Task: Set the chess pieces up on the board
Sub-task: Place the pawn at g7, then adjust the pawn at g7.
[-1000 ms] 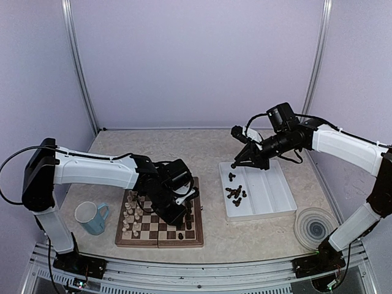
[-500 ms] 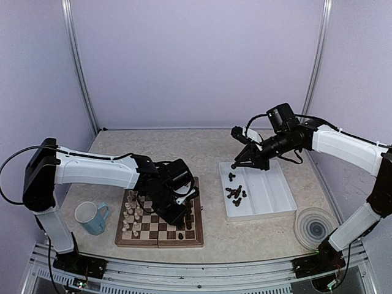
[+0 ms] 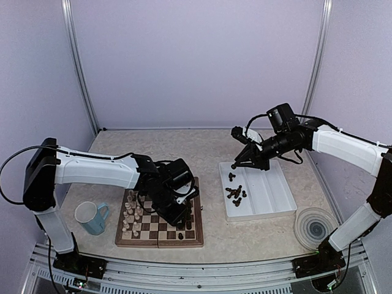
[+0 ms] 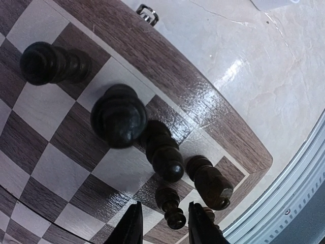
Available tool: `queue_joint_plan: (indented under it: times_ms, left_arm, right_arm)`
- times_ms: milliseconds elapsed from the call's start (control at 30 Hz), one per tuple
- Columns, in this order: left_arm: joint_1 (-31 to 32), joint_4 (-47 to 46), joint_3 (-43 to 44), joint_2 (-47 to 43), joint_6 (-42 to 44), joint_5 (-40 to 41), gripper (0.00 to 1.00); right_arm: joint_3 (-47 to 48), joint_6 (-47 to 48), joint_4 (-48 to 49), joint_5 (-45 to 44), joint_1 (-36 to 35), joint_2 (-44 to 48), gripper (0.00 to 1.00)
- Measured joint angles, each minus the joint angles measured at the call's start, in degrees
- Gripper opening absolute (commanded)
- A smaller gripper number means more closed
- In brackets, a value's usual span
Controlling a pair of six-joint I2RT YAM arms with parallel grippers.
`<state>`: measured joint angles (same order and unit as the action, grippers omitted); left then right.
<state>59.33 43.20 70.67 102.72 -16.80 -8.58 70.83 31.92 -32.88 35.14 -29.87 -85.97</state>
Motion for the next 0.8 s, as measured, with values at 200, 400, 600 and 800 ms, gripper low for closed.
queue_joint_plan:
  times_ms: [200,400,600,800]
  left_arm:
    - [0.0,0.9,1.9,-0.4,-0.1,1.3,0.45]
    - [-0.7,3.7,5.9,-5.1,0.8,2.6,0.51]
    - [-10.3,0.3,9.1,-15.1,4.7,4.5,0.54]
    - [-19.6,-10.7,9.4,-17.1,8.7,10.1,0.56]
  right_arm:
    - [0.0,0.0,-0.1,0.0,0.0,0.1,0.13]
    - [0.5,0.4,-1.4,0.8,-0.3,0.1,0.14]
    - [3.8,2.1,-4.1,1.0,-3.7,-0.7,0.14]
    - [8.9,4.8,-7.4,-1.6,-12.1,-5.1,0.14]
